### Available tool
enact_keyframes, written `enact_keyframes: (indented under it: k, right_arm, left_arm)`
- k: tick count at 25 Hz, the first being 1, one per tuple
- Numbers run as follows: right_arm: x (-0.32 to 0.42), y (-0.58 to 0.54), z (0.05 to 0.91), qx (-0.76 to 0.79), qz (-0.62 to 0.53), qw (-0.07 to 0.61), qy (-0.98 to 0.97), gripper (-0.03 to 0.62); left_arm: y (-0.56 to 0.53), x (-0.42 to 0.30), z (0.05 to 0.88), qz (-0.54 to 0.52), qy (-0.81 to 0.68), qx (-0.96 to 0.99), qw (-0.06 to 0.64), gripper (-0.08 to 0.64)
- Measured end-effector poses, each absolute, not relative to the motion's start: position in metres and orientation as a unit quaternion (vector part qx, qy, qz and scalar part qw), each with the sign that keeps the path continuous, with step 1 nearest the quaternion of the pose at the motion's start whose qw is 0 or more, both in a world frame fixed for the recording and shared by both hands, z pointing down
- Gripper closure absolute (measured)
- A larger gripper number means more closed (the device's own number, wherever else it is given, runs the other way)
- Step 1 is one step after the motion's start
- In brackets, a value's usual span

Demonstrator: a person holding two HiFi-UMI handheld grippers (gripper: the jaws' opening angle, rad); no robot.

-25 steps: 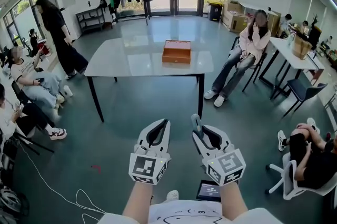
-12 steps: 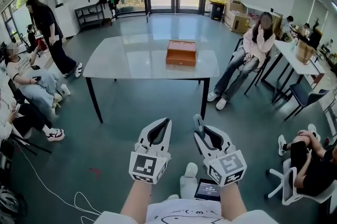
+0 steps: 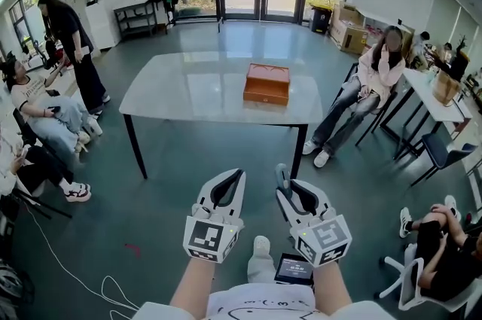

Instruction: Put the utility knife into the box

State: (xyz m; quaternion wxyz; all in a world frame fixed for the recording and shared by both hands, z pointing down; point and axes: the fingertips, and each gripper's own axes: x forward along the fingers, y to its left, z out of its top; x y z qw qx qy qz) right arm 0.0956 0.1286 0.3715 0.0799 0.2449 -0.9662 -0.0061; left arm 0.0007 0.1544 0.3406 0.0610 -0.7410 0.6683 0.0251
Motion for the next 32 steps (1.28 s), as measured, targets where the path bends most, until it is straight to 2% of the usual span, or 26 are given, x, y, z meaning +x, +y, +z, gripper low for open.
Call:
enact_keyframes:
  k: [19, 32]
  right_arm:
    - [0.057, -0.068, 0.373, 0.213, 0.017, 0.069, -0.974, 0.462]
    - [0.036, -0.154, 0.377, 0.2, 0.02, 0.067, -0.977, 0.462]
  left_arm:
    - [-0.031, -0.042, 0.338, 0.028, 0.695, -0.717, 0.051, 0.545]
    - [-0.112, -0.058, 0.345, 0.019, 0.703, -0.709, 0.05, 0.545]
